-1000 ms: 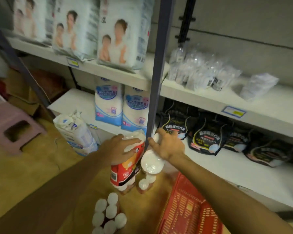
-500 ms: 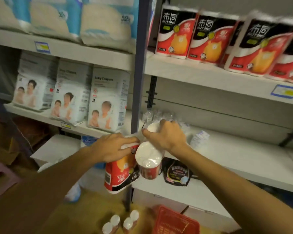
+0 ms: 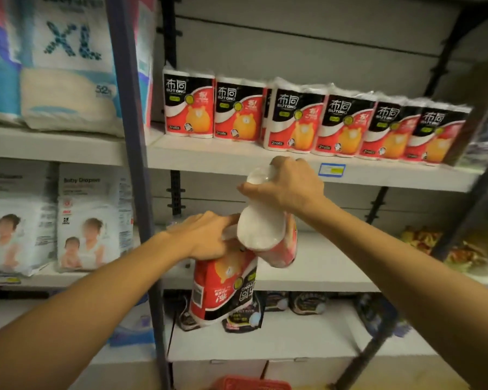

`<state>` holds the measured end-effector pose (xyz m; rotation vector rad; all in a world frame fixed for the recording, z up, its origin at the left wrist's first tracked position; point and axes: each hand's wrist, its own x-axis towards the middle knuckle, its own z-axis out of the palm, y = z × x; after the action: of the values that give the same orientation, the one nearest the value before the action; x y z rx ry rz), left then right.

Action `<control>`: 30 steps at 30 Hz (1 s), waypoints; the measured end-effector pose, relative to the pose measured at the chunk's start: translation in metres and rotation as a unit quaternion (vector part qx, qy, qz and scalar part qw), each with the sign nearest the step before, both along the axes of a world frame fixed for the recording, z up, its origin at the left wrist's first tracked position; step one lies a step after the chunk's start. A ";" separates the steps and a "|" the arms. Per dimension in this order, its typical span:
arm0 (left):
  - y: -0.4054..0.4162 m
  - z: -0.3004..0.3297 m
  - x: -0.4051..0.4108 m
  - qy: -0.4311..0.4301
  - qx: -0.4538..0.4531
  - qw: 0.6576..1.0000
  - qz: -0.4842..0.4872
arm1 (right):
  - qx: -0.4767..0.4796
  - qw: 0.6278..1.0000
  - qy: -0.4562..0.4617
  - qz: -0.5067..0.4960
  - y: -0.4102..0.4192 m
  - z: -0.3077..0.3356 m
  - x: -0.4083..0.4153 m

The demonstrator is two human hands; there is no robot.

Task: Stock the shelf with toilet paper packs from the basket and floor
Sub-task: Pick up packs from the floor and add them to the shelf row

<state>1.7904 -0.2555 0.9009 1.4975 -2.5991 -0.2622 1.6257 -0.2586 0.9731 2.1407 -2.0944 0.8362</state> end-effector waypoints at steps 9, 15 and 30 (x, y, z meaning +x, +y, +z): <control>-0.013 0.017 -0.053 0.055 -0.005 0.998 0.013 | 0.082 0.981 -0.144 0.101 -0.004 0.008 -0.041; -0.017 0.014 -0.055 0.104 0.001 0.993 0.047 | 0.147 0.946 -0.247 0.152 -0.014 0.013 -0.071; -0.010 0.032 -0.076 0.128 -0.064 0.989 0.047 | 0.252 0.915 -0.298 0.100 -0.012 0.016 -0.131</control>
<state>1.7148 -0.2651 0.9331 1.4349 -2.2941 -0.2523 1.4951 -0.2710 0.9890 2.6526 -2.6455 1.2077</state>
